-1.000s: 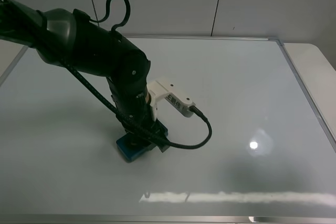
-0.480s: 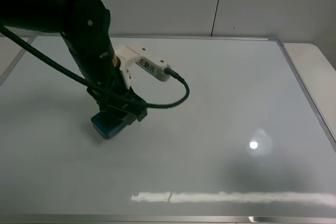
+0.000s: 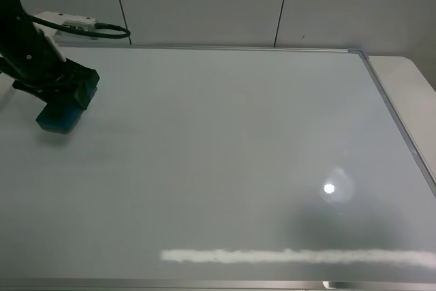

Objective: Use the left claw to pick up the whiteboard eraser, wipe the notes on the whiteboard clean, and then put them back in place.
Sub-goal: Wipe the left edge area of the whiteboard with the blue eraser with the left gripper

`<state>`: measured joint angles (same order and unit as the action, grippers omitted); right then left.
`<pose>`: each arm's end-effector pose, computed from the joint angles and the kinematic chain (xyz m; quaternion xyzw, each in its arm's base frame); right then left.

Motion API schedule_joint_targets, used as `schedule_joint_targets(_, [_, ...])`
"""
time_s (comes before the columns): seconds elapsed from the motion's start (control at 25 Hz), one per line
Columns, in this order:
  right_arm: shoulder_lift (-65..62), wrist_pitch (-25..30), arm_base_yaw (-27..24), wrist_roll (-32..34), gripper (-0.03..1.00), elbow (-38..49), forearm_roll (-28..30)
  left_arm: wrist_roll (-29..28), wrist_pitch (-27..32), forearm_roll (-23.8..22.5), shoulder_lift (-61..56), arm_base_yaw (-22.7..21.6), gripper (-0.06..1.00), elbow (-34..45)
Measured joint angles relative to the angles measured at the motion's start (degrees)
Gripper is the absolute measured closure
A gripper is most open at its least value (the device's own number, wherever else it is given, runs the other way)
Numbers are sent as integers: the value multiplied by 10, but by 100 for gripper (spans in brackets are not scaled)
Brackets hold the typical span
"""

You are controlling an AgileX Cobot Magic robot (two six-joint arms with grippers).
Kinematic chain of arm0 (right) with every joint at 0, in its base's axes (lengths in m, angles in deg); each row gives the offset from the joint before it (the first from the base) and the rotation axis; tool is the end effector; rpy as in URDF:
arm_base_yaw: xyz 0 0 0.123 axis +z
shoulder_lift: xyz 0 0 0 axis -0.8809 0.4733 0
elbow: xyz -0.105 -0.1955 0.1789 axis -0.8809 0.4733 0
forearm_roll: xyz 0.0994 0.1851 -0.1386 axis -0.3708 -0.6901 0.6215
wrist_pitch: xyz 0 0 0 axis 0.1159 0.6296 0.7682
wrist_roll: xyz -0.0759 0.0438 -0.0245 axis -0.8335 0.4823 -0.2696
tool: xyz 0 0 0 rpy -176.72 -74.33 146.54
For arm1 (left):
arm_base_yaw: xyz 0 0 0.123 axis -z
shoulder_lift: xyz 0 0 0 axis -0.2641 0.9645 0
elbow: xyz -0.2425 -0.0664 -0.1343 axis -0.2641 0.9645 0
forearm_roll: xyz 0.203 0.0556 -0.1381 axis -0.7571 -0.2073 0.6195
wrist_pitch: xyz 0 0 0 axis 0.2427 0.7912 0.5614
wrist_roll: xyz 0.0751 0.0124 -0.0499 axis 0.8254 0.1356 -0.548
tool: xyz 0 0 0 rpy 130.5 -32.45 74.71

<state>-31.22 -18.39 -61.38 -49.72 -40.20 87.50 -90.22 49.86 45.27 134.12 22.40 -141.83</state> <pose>-0.0040 -0.0122 0.2745 0.0303 0.8522 -0.0564 0.5192 0.3291 -0.0405 0.2011 0.0420 0.9887 -0.0094 0.1438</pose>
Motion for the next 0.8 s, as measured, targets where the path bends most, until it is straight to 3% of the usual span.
schedule_joint_targets(0.2, [0, 0, 0, 0, -2, 0, 0, 1, -36, 18, 39, -48, 39, 0])
schedule_joint_targets(0.8, [0, 0, 0, 0, -2, 0, 0, 8, -79, 11, 91, -51, 39, -3])
